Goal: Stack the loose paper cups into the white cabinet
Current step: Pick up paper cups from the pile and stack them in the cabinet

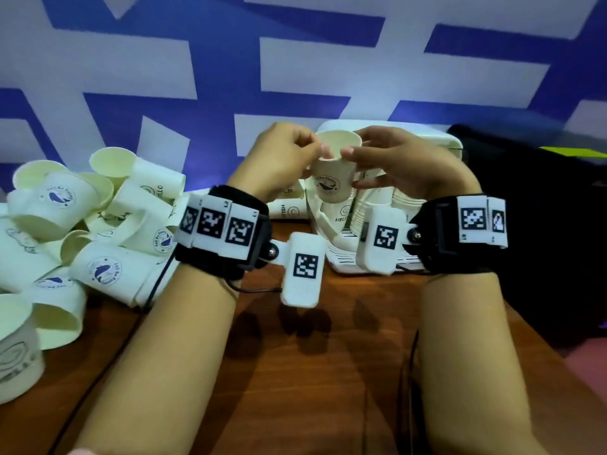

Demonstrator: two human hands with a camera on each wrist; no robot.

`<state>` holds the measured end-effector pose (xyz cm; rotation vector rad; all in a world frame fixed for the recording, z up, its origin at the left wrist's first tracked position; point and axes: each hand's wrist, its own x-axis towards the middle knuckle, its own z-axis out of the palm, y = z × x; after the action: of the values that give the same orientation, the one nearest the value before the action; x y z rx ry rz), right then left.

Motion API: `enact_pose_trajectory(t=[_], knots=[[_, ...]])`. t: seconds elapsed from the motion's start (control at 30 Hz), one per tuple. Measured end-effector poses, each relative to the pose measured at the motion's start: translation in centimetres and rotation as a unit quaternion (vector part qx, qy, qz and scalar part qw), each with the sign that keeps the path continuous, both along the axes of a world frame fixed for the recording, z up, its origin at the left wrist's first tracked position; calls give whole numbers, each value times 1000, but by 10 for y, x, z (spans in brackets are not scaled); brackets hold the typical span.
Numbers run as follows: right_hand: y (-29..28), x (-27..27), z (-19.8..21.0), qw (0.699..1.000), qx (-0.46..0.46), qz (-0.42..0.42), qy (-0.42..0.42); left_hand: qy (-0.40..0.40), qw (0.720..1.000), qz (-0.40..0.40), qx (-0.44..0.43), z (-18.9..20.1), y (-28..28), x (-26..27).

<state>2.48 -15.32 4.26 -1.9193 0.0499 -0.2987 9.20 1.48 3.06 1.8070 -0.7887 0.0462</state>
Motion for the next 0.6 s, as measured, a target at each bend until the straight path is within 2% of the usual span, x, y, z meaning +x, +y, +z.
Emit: enact_pose_trajectory(t=[0.2, 0.27, 0.37, 0.47, 0.6], knots=[[-41, -17, 1, 998, 18, -55, -37, -42, 997, -11, -66, 1, -61, -2], [-53, -16, -1, 993, 29, -109, -43, -51, 995, -31, -77, 1, -77, -4], [-71, -15, -5, 979, -3, -201, -16, -67, 993, -79, -53, -9, -97, -7], [-86, -17, -9, 976, -11, -219, -7, -68, 991, -107, -42, -20, -113, -4], [-100, -18, -15, 971, 19, -237, -34, -76, 984, -153, -55, -26, -128, 0]])
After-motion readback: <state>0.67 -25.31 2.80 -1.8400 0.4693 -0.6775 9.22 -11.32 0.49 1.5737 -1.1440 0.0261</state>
